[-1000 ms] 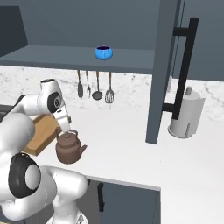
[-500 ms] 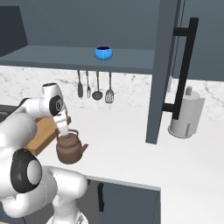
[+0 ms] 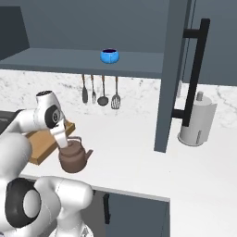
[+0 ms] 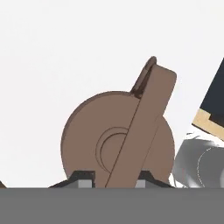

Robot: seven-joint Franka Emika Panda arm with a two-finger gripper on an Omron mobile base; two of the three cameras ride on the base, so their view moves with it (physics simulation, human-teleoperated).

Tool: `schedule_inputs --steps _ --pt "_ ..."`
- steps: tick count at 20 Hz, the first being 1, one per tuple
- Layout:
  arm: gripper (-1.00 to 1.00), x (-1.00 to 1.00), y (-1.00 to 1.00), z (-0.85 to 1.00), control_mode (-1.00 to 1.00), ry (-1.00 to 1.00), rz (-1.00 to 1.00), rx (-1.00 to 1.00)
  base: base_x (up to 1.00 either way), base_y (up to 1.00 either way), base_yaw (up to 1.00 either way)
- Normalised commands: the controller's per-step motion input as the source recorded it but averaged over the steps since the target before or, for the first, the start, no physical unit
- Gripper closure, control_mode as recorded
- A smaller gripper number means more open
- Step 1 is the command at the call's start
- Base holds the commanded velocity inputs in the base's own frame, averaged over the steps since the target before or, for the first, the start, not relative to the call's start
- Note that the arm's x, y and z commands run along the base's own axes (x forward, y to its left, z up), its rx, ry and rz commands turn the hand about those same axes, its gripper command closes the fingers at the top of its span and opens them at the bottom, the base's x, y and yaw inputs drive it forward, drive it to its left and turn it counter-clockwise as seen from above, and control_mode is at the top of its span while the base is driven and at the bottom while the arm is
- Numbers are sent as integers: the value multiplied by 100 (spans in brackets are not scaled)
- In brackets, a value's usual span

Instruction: Pick the kettle from the counter and place it on the tray. Then pick the mug from the cabinet and place it on the tray. Then close the cabinet doors.

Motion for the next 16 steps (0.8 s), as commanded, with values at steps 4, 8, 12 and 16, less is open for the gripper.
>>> schedule_inputs --steps 4,8,12,16 --pt "100 -46 -3 -5 -100 -15 2 0 0 0 0" --pt "100 -32 0 26 -100 -27 9 0 0 0 0" --pt "100 -34 4 43 -100 -27 19 0 0 0 0" --pt "100 -43 17 50 -100 -26 28 0 0 0 0"
